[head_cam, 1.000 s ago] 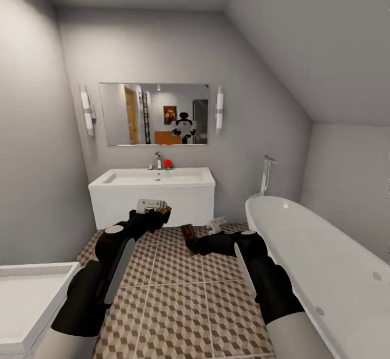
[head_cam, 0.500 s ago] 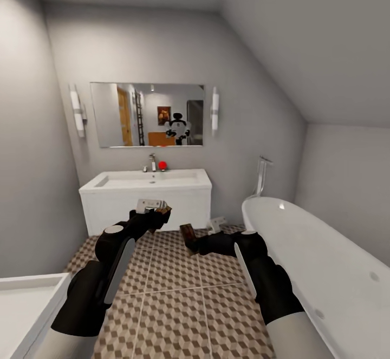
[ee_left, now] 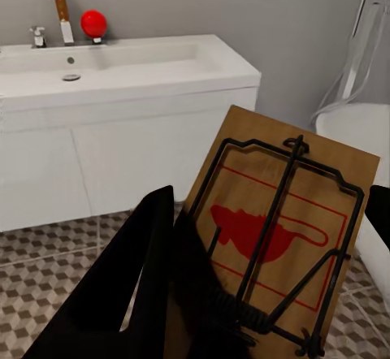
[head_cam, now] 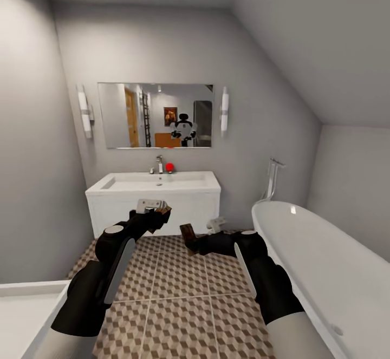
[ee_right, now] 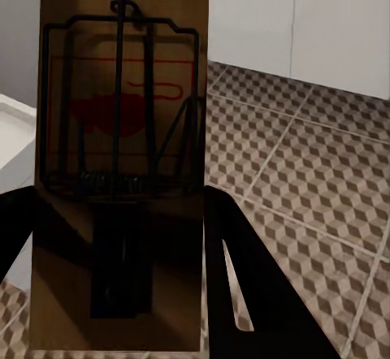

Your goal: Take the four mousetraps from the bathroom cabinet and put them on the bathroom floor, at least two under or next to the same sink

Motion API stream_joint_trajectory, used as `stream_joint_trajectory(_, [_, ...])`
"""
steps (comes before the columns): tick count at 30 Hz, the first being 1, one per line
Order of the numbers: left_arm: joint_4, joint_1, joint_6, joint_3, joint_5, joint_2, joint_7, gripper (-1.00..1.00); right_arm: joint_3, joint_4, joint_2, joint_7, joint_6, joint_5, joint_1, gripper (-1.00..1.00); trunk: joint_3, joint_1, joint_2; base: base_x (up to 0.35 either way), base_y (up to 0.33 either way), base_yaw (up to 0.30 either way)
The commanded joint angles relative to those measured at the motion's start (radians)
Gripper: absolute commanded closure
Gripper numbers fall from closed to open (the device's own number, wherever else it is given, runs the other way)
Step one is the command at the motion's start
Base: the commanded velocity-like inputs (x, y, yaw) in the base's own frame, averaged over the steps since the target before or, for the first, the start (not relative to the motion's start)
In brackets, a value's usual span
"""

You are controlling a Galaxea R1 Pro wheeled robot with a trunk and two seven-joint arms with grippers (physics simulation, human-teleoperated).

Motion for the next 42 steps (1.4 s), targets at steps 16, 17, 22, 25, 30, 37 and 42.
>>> stream_joint_trajectory(16, [-0.001, -0.001, 0.005, 0.001, 0.006, 0.000, 0.003, 1.00, -0.001, -0.001, 0.000, 0.007, 0.003, 0.008, -0.001, 1.00, 0.001, 0.000, -0.001, 0.079, 0.035, 0.041])
stream_joint_trajectory(17, [-0.001, -0.001, 0.005, 0.001, 0.006, 0.000, 0.003, 1.00, -0.001, -0.001, 0.000, 0.007, 0.003, 0.008, -0.001, 1.00, 0.001, 0.000, -0.001, 0.006, 0.002, 0.010])
stream_joint_trajectory(22, [-0.001, -0.001, 0.005, 0.001, 0.005, 0.000, 0.003, 1.00, -0.001, -0.001, 0.000, 0.008, 0.003, 0.009, -0.001, 1.00, 0.001, 0.000, -0.001, 0.003, 0.000, 0.005])
stream_joint_trajectory(25, [-0.001, -0.001, 0.006, 0.001, 0.005, 0.000, 0.003, 1.00, -0.001, -0.001, 0.000, 0.008, 0.003, 0.009, -0.001, 1.00, 0.001, 0.000, -0.001, 0.001, -0.052, 0.002])
stream_joint_trajectory(30, [-0.001, -0.001, 0.006, 0.001, 0.005, -0.001, 0.003, 1.00, -0.001, -0.001, 0.000, 0.008, 0.002, 0.009, -0.001, 1.00, 0.001, 0.000, -0.001, 0.082, -0.121, 0.001])
stream_joint_trajectory(37, [-0.001, -0.001, 0.005, 0.001, 0.009, 0.000, 0.003, 1.00, 0.001, -0.001, 0.000, 0.006, -0.044, 0.009, 0.002, 1.00, 0.001, 0.000, -0.001, 0.173, -0.041, 0.000])
stream_joint_trajectory(42, [-0.001, -0.001, 0.005, 0.001, 0.008, 0.000, 0.003, 1.00, 0.023, -0.001, 0.000, 0.005, -0.059, 0.009, 0.007, 1.00, 0.001, 0.000, -0.001, 0.136, -0.007, 0.000])
